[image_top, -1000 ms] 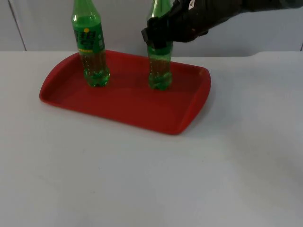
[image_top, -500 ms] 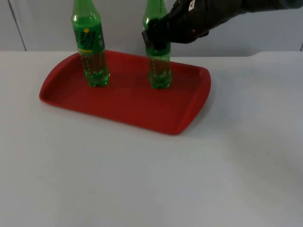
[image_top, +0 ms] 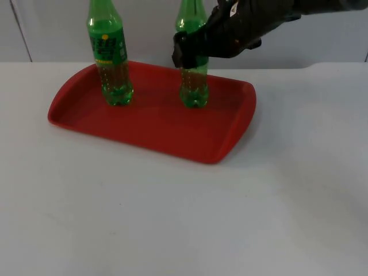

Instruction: Place the bottle upright on the tray.

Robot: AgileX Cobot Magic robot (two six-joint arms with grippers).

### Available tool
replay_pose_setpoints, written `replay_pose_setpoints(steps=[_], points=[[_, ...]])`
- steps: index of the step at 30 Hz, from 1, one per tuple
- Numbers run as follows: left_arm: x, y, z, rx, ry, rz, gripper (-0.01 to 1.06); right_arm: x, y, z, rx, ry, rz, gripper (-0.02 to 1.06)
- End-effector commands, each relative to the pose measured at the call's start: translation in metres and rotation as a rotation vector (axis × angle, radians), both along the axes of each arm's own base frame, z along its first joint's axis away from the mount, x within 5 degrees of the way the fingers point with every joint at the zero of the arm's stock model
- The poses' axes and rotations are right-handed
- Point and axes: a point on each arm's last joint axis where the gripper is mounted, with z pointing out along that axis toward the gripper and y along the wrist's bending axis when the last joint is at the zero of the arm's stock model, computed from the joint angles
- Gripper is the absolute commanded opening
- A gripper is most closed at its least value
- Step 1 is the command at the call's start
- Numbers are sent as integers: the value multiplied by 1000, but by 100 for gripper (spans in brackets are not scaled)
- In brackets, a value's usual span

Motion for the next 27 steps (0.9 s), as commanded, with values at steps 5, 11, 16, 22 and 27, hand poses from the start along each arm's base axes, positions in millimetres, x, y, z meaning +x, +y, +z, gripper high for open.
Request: replay_pose_setpoints(steps=[5,11,16,22,27], points=[[0,-1,-1,-7,-5,-6,105,-11,-7,24,-43,75,1,105],[0,-1,-1,-7,-5,-6,105,-23,-14,52,-60,115,0,105],[0,-1,-1,-7,-5,-6,105,-32,-19,77,-65,123,1,105],[0,-1,-1,-7,-5,-6,105,-44,-26,104,-67,128,3,105],[0,-1,-1,-7,-5,-6,105,-60,-29,120,-63,114,16,105]])
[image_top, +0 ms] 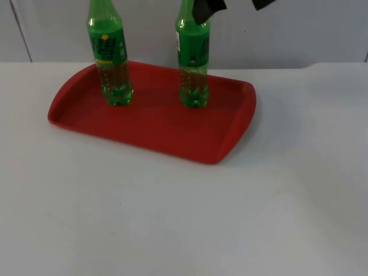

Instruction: Place the bottle upright on the tray.

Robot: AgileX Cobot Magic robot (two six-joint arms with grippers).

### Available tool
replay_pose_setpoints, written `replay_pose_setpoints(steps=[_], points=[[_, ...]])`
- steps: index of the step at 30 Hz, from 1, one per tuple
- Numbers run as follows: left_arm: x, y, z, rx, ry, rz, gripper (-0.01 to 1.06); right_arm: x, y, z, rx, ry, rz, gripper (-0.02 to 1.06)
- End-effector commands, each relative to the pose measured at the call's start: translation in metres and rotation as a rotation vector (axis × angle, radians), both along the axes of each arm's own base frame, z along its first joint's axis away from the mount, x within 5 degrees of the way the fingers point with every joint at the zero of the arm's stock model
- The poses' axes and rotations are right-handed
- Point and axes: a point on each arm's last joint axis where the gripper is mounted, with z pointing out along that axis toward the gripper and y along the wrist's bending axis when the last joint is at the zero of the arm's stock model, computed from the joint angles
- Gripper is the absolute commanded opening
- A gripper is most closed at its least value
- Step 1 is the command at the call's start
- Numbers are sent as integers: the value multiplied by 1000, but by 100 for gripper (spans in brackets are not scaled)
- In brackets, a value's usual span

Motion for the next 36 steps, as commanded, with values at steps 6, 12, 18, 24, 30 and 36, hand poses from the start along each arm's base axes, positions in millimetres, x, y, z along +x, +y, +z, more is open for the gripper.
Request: replay_pose_setpoints(steps=[6,12,18,24,30,36], points=[[0,-1,-1,-7,-5,-6,105,-35,1,22,25,-51,43,105],[0,-1,-1,-7,-5,-6,105,-63,-11,31,44,-74,53,105],[0,0,-1,-6,-5,-5,105,-82,-24,34,54,-91,51,105],[0,0,-1,-6,-5,-5,105,-106,-41,33,62,-104,50,105],[0,0,-1,-6,-5,-5,105,-136,-61,31,73,-122,48,105],[0,0,-1,-6,-5,-5,105,-163,-79,30,84,-139,48,105]])
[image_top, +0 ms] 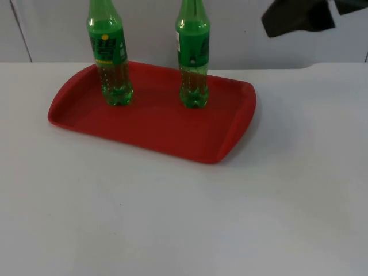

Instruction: Place the bottle upright on the tray.

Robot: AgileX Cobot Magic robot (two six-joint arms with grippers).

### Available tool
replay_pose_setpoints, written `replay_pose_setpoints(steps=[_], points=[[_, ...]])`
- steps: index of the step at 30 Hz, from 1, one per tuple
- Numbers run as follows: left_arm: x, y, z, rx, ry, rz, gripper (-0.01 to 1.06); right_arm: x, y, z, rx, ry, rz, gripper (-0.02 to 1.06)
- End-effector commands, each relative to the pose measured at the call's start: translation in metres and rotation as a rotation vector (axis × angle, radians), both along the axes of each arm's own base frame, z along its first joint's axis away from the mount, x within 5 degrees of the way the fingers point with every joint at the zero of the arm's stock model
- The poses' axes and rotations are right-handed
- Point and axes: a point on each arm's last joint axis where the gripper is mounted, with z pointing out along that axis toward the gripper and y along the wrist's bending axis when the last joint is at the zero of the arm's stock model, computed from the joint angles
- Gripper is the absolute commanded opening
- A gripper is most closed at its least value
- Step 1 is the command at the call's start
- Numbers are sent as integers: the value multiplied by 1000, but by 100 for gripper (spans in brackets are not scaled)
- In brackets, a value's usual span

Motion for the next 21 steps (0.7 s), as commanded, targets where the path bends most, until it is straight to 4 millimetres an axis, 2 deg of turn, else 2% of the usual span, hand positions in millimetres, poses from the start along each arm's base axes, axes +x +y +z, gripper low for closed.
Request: replay_pose_setpoints(steps=[1,9,10,15,16,21], points=[[0,0,-1,-6,-5,-5,105,-9,-4,4,13,-28,7,105],[0,0,-1,-6,-5,-5,105,-47,-30,12,43,-74,7,105],[0,0,-1,-6,-5,-5,105,-47,-30,12,43,-74,7,105],[0,0,-1,-6,-5,-5,105,-75,-49,19,79,-122,7,105],[0,0,-1,-6,-5,-5,105,-75,-49,19,79,-122,7,105],[0,0,-1,-6,-5,-5,105,-106,-69,19,107,-164,7,105]])
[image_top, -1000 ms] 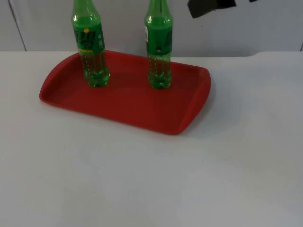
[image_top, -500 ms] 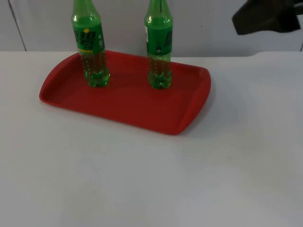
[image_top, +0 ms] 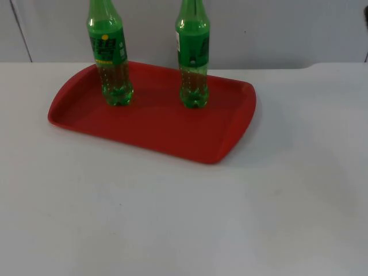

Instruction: Place the bottle upright on the tray.

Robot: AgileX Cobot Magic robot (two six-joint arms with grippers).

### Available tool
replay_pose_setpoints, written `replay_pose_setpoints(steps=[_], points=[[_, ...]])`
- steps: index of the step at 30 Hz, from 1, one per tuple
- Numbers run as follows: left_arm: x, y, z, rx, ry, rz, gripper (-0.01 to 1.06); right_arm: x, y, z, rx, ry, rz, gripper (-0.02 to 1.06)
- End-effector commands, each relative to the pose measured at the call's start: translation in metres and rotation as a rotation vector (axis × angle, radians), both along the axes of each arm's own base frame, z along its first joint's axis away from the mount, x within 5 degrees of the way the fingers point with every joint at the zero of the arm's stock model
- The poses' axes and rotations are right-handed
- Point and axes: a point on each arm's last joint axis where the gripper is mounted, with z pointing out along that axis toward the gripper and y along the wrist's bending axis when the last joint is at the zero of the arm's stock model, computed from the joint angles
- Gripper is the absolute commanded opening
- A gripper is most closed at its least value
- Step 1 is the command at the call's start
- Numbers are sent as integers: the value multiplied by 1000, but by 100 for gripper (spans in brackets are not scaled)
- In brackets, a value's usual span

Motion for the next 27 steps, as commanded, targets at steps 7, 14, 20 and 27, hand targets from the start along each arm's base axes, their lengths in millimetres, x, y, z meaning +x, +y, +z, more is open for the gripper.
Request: replay_pose_setpoints(steps=[7,14,20,27], points=[[0,0,-1,-6,-5,-5,105,-46,-30,-3,37,-66,8,105],[0,0,-1,-6,-5,-5,105,-82,-54,-2,66,-109,11,105],[0,0,-1,-6,-5,-5,105,-106,-70,-3,60,-103,15,105],[0,0,-1,-6,-5,-5,105,-132,-87,-10,31,-86,15,105]])
